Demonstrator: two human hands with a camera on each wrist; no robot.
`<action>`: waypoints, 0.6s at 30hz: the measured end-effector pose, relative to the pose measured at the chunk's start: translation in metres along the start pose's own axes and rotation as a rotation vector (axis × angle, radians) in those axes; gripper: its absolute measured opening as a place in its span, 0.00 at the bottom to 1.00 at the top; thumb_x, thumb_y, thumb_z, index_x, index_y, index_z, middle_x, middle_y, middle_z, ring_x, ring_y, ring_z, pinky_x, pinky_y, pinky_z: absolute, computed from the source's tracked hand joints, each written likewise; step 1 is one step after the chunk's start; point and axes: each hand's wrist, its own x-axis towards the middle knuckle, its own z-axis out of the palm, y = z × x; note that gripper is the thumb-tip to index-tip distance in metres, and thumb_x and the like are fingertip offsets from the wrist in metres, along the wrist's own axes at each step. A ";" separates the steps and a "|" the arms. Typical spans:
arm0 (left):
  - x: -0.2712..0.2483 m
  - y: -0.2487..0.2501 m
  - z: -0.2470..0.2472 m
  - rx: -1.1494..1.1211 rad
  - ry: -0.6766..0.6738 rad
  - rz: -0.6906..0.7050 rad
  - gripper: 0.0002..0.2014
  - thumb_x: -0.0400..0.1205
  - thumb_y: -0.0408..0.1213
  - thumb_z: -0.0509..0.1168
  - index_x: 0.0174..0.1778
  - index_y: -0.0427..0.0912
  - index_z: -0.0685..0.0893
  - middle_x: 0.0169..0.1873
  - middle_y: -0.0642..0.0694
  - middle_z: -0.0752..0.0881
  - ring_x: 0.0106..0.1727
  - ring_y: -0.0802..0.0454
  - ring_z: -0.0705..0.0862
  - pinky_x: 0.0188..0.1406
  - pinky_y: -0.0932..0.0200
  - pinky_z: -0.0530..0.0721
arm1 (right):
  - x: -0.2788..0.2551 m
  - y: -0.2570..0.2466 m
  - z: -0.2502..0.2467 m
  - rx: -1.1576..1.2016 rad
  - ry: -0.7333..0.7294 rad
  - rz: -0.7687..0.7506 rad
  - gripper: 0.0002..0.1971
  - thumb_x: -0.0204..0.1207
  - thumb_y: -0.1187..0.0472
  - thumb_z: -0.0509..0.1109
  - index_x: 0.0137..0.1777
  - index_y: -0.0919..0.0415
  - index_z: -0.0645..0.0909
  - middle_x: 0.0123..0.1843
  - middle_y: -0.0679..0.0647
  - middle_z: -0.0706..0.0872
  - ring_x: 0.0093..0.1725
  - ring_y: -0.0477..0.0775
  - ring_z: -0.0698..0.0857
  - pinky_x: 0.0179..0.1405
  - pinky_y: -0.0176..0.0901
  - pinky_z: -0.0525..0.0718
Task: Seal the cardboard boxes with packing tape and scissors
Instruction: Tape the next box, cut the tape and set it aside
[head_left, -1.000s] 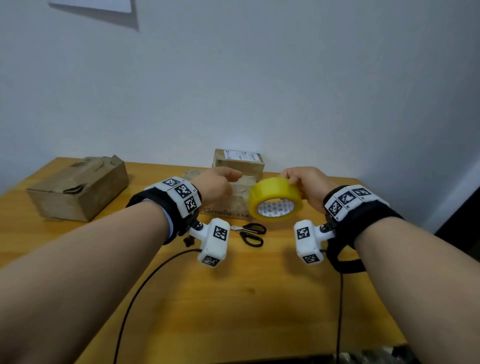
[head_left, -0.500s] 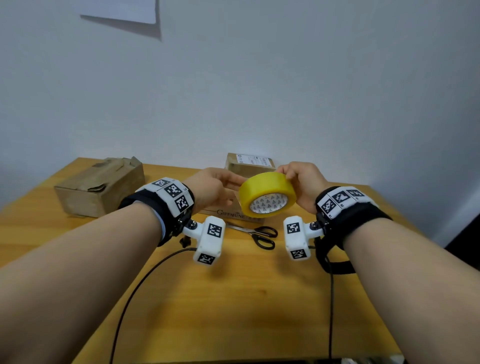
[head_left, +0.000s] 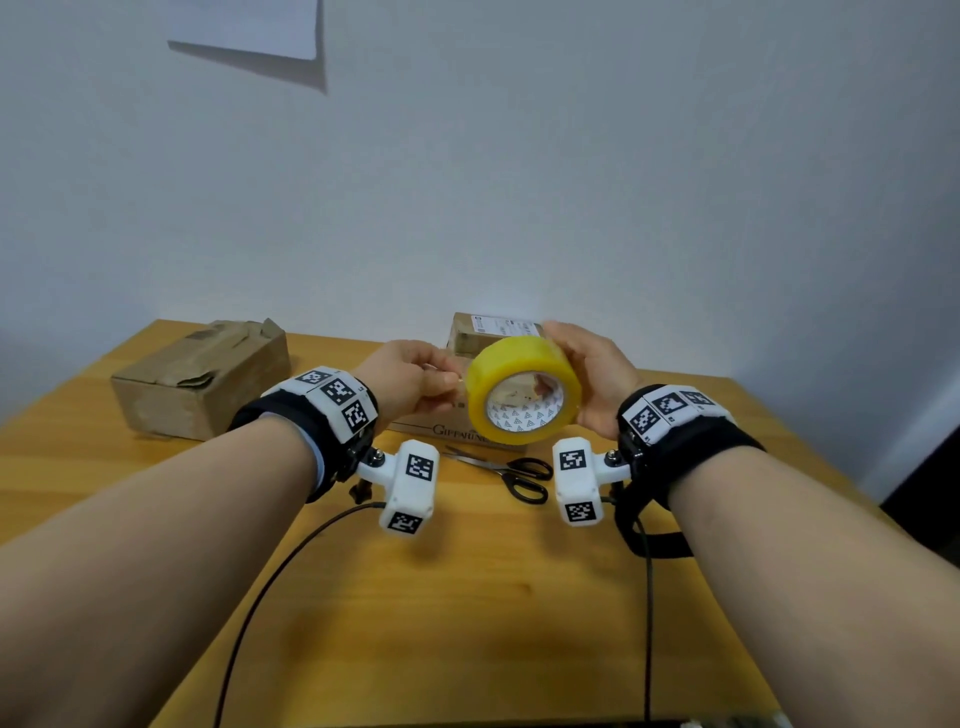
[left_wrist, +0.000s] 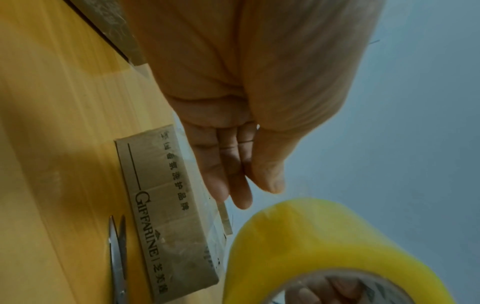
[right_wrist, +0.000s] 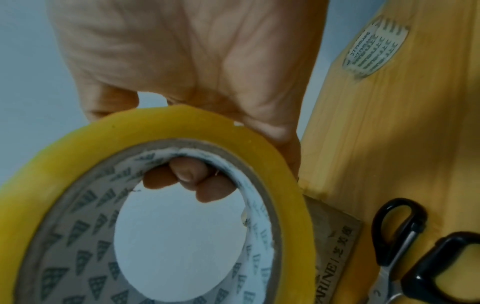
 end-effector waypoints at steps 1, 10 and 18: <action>0.001 -0.002 0.000 0.023 0.008 -0.009 0.06 0.82 0.22 0.63 0.43 0.35 0.82 0.32 0.40 0.88 0.39 0.46 0.86 0.52 0.49 0.87 | -0.001 0.001 0.001 -0.043 -0.022 0.022 0.29 0.70 0.43 0.76 0.64 0.65 0.85 0.51 0.65 0.85 0.50 0.66 0.83 0.62 0.60 0.82; -0.003 0.002 -0.015 0.300 0.016 -0.018 0.15 0.83 0.20 0.55 0.38 0.38 0.83 0.38 0.40 0.85 0.39 0.50 0.84 0.44 0.57 0.89 | -0.004 0.003 -0.009 -0.045 0.004 -0.025 0.10 0.80 0.53 0.70 0.44 0.59 0.83 0.23 0.49 0.83 0.24 0.48 0.83 0.28 0.39 0.83; -0.008 0.010 -0.011 -0.033 -0.040 -0.205 0.08 0.79 0.27 0.56 0.41 0.32 0.81 0.38 0.34 0.86 0.42 0.39 0.87 0.45 0.49 0.87 | 0.002 0.000 -0.006 -0.026 -0.008 -0.043 0.11 0.76 0.52 0.73 0.44 0.61 0.83 0.26 0.52 0.85 0.26 0.50 0.83 0.28 0.39 0.84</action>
